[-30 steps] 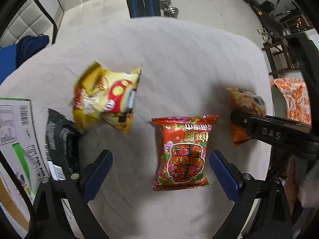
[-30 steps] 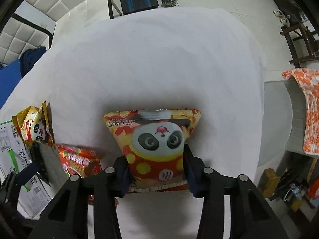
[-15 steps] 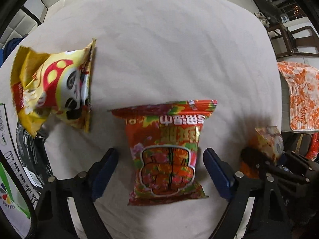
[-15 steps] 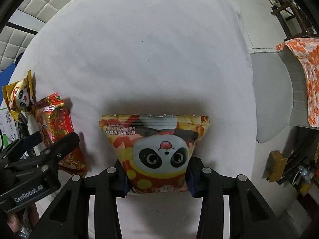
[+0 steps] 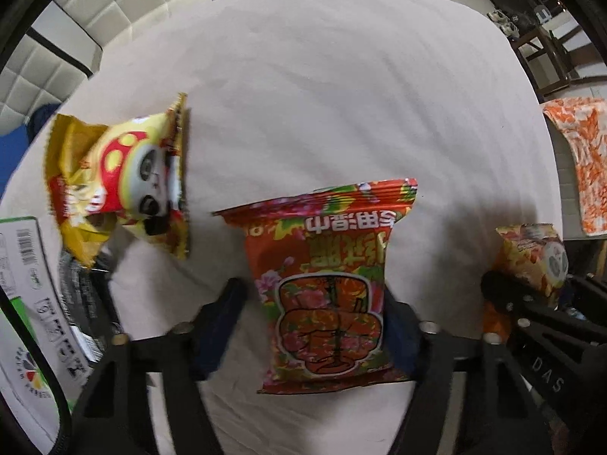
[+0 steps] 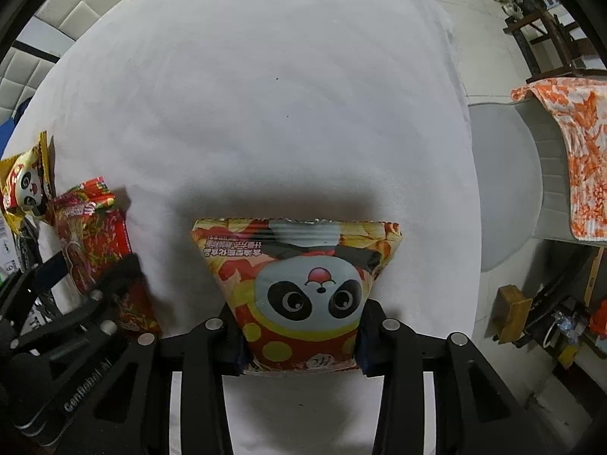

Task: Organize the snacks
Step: 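Carry both bags into the box and release them beside the pouches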

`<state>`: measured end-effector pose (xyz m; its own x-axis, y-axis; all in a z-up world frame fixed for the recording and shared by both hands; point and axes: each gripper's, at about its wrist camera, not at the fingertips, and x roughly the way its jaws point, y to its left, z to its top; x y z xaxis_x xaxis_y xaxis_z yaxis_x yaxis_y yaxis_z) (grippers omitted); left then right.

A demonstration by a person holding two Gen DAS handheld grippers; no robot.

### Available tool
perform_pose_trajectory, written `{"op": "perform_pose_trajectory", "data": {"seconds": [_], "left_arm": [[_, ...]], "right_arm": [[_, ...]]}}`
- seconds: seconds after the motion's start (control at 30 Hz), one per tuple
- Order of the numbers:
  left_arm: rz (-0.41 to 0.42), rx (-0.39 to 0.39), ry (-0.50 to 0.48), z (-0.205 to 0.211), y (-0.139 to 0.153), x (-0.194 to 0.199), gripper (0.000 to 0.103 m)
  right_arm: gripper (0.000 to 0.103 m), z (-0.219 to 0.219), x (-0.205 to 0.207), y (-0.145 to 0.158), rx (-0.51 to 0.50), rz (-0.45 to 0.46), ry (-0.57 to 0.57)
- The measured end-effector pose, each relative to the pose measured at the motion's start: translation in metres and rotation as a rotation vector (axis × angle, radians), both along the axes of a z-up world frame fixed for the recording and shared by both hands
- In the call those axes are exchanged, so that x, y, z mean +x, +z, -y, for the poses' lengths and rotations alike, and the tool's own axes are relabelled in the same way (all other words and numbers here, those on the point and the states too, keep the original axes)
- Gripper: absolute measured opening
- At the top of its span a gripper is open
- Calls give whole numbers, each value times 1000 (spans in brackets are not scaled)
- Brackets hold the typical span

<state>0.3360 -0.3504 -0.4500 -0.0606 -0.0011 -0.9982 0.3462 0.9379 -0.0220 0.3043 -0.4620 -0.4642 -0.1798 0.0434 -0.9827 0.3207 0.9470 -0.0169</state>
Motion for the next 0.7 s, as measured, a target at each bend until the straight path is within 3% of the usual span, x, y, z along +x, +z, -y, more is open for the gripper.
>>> {"op": "perform_pose_trajectory", "data": {"seconds": [0.03, 0.37, 0.7], "left_arm": [[-1, -17, 1, -2, 3, -2, 43], [25, -56, 44, -29, 30, -24, 42], [136, -116, 75, -87, 97, -68, 42]], "right_arm": [[41, -4, 0, 2, -6, 0, 6], [40, -31, -13, 31, -21, 42, 22], [40, -84, -47, 95, -30, 143, 62]]}}
